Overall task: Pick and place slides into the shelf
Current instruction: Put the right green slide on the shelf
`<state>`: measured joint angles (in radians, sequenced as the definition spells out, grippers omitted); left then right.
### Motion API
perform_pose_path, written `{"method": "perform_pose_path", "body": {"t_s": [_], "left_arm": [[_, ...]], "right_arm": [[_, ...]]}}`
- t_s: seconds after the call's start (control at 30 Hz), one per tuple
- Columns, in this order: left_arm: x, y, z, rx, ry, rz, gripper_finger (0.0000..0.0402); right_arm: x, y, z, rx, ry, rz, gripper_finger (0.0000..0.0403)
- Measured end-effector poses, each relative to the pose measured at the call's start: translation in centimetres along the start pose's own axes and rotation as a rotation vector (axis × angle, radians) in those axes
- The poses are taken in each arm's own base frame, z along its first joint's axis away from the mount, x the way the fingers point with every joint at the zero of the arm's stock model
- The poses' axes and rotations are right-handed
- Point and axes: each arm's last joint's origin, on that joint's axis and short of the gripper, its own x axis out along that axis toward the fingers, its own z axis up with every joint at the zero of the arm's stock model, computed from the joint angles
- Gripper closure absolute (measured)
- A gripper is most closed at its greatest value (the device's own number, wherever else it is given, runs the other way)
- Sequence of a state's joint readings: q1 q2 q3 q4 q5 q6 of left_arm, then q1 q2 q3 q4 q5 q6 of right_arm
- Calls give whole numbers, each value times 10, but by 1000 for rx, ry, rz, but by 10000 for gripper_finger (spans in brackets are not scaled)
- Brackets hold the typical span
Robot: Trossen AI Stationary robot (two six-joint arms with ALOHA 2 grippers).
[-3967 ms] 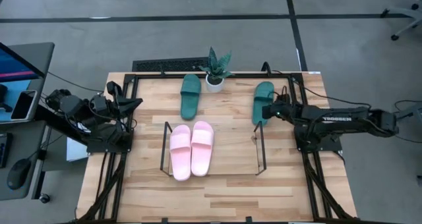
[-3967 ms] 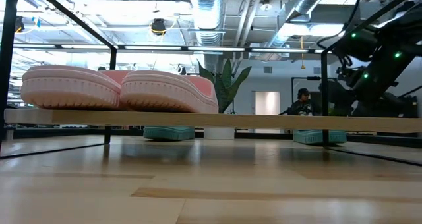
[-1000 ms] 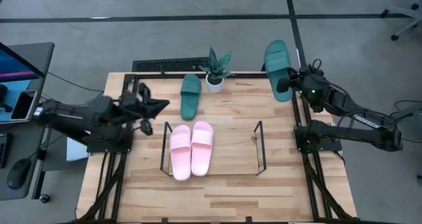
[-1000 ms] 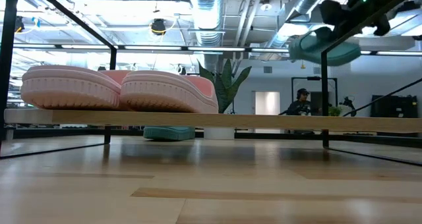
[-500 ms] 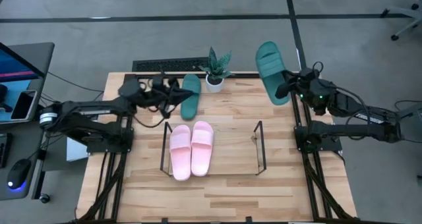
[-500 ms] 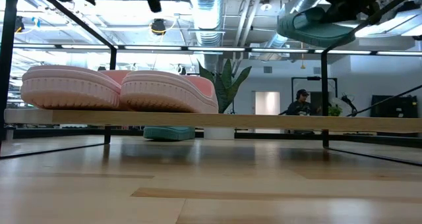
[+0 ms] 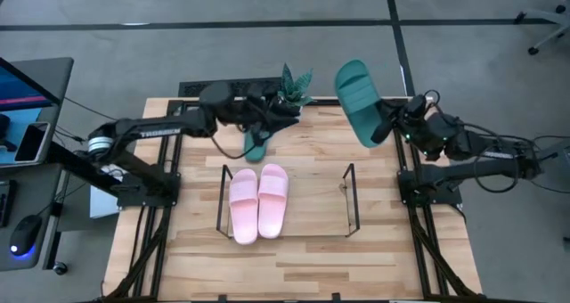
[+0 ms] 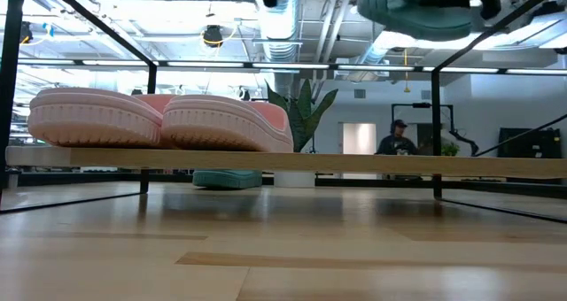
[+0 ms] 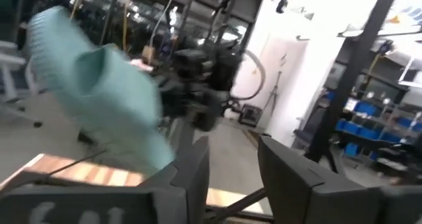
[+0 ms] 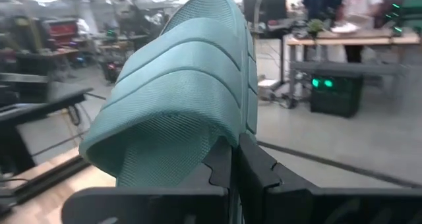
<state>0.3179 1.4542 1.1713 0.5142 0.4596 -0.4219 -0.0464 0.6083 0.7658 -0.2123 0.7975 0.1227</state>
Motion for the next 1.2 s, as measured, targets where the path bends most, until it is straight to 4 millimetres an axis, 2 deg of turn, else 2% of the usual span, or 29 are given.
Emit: {"method": "perform_pose_path", "body": {"t_s": [0.37, 0.77, 1.0, 1.2], "left_arm": [[22, 33, 44, 21, 59, -3, 271], [44, 56, 65, -48, 205, -138, 270], [37, 63, 76, -49, 281, -98, 242], [25, 78, 85, -38, 271, 33, 211]], "right_arm": [[-4, 22, 2, -71, -36, 75, 403], [3, 38, -4, -113, -22, 78, 403], [4, 39, -4, -111, -25, 77, 403], [1, 41, -1, -119, -45, 97, 403]]}}
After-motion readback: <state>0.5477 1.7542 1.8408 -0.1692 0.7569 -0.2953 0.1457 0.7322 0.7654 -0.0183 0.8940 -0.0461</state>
